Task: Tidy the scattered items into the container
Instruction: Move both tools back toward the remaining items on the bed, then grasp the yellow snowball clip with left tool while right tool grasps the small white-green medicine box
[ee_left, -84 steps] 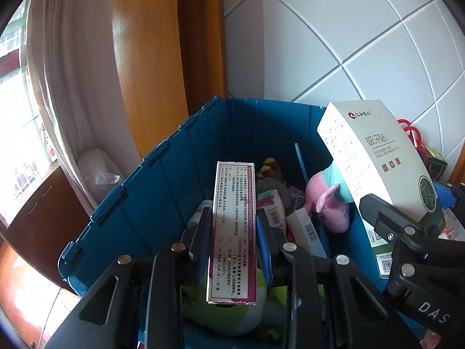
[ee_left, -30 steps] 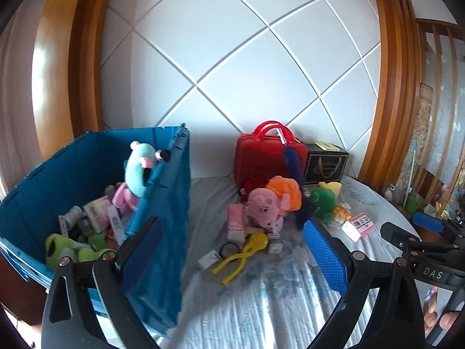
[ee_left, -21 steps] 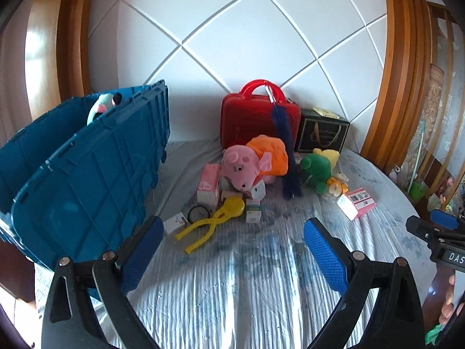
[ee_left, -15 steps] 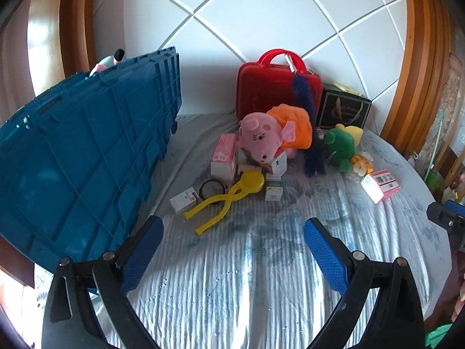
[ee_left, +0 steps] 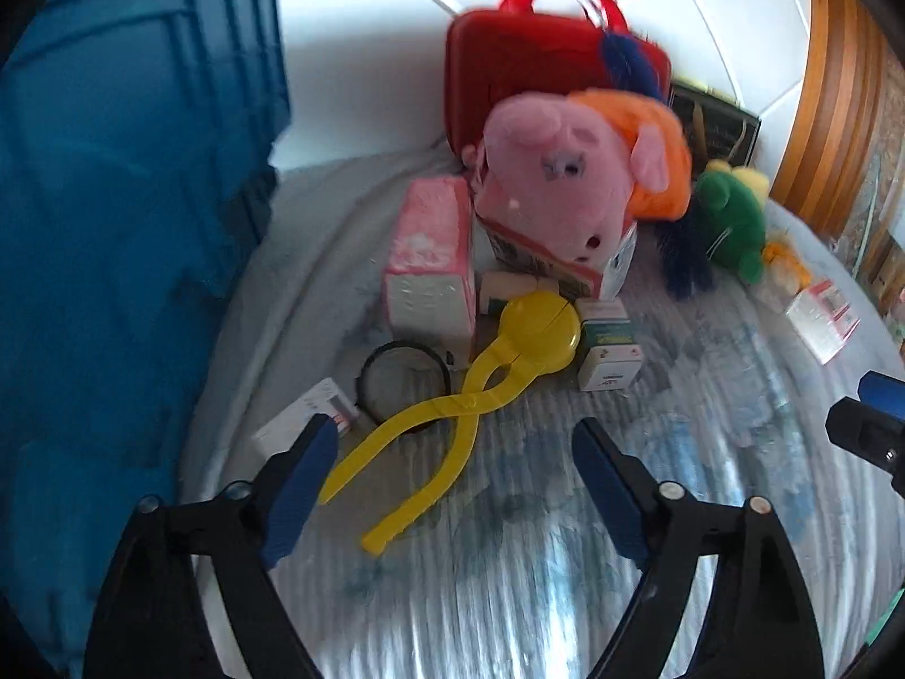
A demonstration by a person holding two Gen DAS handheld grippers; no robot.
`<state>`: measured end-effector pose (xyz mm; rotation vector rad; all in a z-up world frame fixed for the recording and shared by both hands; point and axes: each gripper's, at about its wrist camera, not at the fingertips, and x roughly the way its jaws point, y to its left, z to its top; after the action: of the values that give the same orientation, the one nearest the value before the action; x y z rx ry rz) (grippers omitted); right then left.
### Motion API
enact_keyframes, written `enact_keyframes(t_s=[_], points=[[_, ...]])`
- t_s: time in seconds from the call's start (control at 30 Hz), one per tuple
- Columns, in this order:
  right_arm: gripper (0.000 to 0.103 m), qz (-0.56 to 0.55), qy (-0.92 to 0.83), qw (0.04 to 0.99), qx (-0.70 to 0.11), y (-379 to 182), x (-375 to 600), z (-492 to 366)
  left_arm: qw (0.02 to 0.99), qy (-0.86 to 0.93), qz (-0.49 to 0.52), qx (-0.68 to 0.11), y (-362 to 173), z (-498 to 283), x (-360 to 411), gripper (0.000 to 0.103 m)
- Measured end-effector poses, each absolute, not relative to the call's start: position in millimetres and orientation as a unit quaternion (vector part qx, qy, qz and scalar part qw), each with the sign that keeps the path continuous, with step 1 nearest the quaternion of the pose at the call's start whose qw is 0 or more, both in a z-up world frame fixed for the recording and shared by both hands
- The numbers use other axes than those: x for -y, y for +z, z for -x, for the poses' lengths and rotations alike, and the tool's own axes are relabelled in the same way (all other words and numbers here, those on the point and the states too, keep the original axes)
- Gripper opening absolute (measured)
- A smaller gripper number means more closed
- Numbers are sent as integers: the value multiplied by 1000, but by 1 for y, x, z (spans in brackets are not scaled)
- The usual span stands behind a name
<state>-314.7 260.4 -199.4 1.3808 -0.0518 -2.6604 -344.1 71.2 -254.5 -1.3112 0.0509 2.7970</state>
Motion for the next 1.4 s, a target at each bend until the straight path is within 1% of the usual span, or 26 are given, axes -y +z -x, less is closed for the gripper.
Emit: enact_keyframes(t_s=[0.03, 0.07, 0.1, 0.13, 0.2, 0.23, 0.3, 0.37, 0.4, 0.43, 0.47, 0.5, 0.53, 0.57, 0.7, 0.83, 1.0, 1.1, 1.2, 1.23, 1.3, 1.33, 1.37, 1.4], points=[[68, -464, -883, 72, 17, -207, -258, 321, 28, 902, 430, -23, -264, 353, -74, 76], [66, -469, -880, 71, 16, -215, -256, 328, 29, 898, 437, -30, -273, 361, -77, 69], [65, -473, -878, 72, 15, -222, -254, 335, 30, 895, 445, -36, -282, 369, -79, 66], [65, -477, -876, 73, 14, -230, -252, 343, 29, 891, 451, -40, -290, 375, -81, 64], [65, -484, -871, 77, 14, -243, -250, 355, 13, 895, 442, -63, -298, 383, -87, 64], [65, -487, -869, 78, 14, -248, -249, 361, 15, 892, 448, -63, -302, 388, -89, 64], [65, -494, -866, 82, 12, -259, -247, 371, 14, 879, 474, -38, -313, 400, -89, 63], [65, -499, -863, 85, 12, -266, -248, 379, 5, 880, 476, -12, -314, 405, -90, 49], [65, -501, -861, 86, 13, -268, -249, 382, 1, 879, 477, 4, -313, 405, -91, 48], [65, -502, -860, 89, 13, -269, -250, 384, -2, 879, 476, 20, -310, 404, -91, 44], [65, -502, -860, 93, 11, -271, -250, 387, -1, 880, 473, 34, -307, 401, -92, 35], [65, -503, -859, 97, 7, -272, -249, 390, 4, 879, 474, 48, -305, 399, -92, 29], [65, -502, -859, 103, 6, -272, -247, 393, 7, 877, 476, 60, -304, 398, -92, 26], [65, -501, -859, 109, 7, -273, -245, 396, 5, 877, 475, 65, -304, 397, -92, 26], [65, -497, -857, 134, 9, -281, -231, 411, -5, 883, 467, 43, -305, 400, -94, 26], [65, -504, -852, 141, 24, -293, -224, 425, 9, 881, 466, 75, -308, 404, -83, 27], [65, -499, -852, 152, 35, -298, -221, 431, 16, 881, 466, 78, -308, 404, -82, 27], [65, -503, -847, 165, 49, -300, -216, 434, 13, 884, 463, 55, -307, 402, -89, 26], [66, -500, -849, 164, 39, -306, -205, 435, 10, 887, 460, 35, -307, 401, -93, 26], [65, -503, -851, 150, 31, -310, -203, 435, 9, 888, 459, 24, -307, 399, -94, 26], [55, -511, -848, 135, 37, -315, -206, 435, 5, 889, 457, 4, -308, 395, -98, 26], [52, -513, -848, 127, 38, -316, -210, 433, 3, 890, 456, -4, -308, 395, -101, 26], [39, -515, -848, 119, 35, -317, -213, 431, 3, 890, 456, -6, -308, 395, -102, 25], [38, -514, -850, 112, 27, -317, -216, 429, 3, 890, 457, -5, -308, 395, -103, 25]])
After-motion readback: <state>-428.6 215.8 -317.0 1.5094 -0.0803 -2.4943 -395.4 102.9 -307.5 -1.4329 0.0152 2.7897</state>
